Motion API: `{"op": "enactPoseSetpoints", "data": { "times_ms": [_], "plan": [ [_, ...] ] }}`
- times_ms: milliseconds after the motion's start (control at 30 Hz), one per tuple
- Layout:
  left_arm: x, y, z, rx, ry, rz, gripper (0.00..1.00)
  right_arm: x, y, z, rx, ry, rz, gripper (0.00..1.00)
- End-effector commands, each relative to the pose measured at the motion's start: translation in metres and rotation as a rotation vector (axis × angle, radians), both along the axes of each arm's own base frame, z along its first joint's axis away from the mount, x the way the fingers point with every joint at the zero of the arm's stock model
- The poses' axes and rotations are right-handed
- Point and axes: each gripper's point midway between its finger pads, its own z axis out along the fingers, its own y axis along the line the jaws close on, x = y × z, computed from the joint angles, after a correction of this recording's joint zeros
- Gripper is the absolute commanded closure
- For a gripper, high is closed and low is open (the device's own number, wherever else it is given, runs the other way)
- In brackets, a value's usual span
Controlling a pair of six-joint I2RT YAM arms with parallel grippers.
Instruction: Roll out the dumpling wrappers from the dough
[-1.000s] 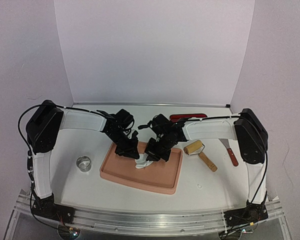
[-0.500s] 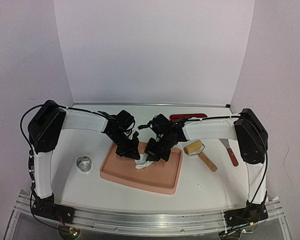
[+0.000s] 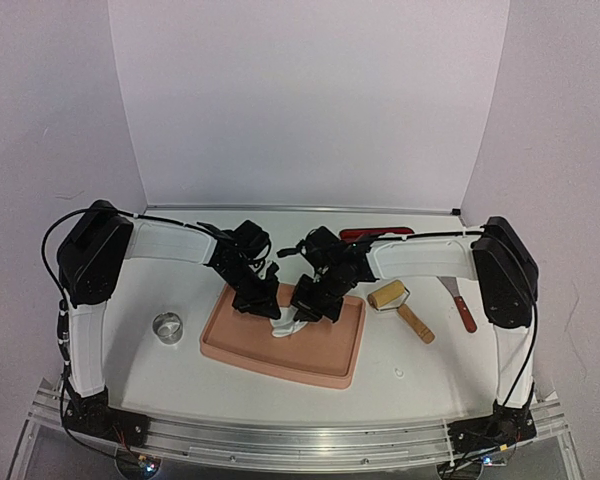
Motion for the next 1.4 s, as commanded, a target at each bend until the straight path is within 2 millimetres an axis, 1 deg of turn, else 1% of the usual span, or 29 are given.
{"op": "enactPoseSetpoints", "data": {
  "times_ms": [0,100,233,300,433,533,667,800,900,1167,1367],
  "plan": [
    [0.003,0.004,0.001,0.025,-0.035,0.0,0.94,0.011,-0.005,0.051,0.044,-0.09,-0.008,1.0],
    [0.002,0.004,0.0,0.03,-0.033,0.002,0.94,0.016,-0.018,0.063,0.029,-0.112,-0.018,1.0],
    [0.002,0.005,-0.001,0.034,-0.034,0.009,0.94,0.019,-0.031,0.072,0.014,-0.126,-0.024,1.0],
    [0.002,0.006,0.0,0.035,-0.034,0.011,0.94,0.018,-0.036,0.076,0.005,-0.131,-0.019,1.0],
    [0.002,0.006,-0.001,0.039,-0.033,0.014,0.94,0.013,-0.043,0.075,-0.011,-0.128,-0.012,1.0],
    [0.002,0.005,0.0,0.04,-0.034,0.016,0.94,0.01,-0.049,0.079,-0.02,-0.136,-0.01,1.0],
    [0.002,0.005,-0.001,0.046,-0.034,0.016,0.94,0.002,-0.068,0.084,-0.05,-0.143,-0.014,1.0],
    [0.002,0.004,-0.001,0.051,-0.033,0.017,0.94,-0.002,-0.083,0.087,-0.067,-0.152,-0.028,1.0],
    [0.003,0.004,-0.002,0.053,-0.034,0.016,0.94,-0.005,-0.089,0.088,-0.074,-0.154,-0.032,1.0],
    [0.002,0.005,-0.003,0.061,-0.03,0.011,0.94,-0.005,-0.093,0.094,-0.076,-0.165,-0.031,1.0],
    [0.003,0.005,-0.002,0.064,-0.033,0.013,0.94,-0.006,-0.106,0.101,-0.09,-0.173,-0.043,1.0]
  ]
}}
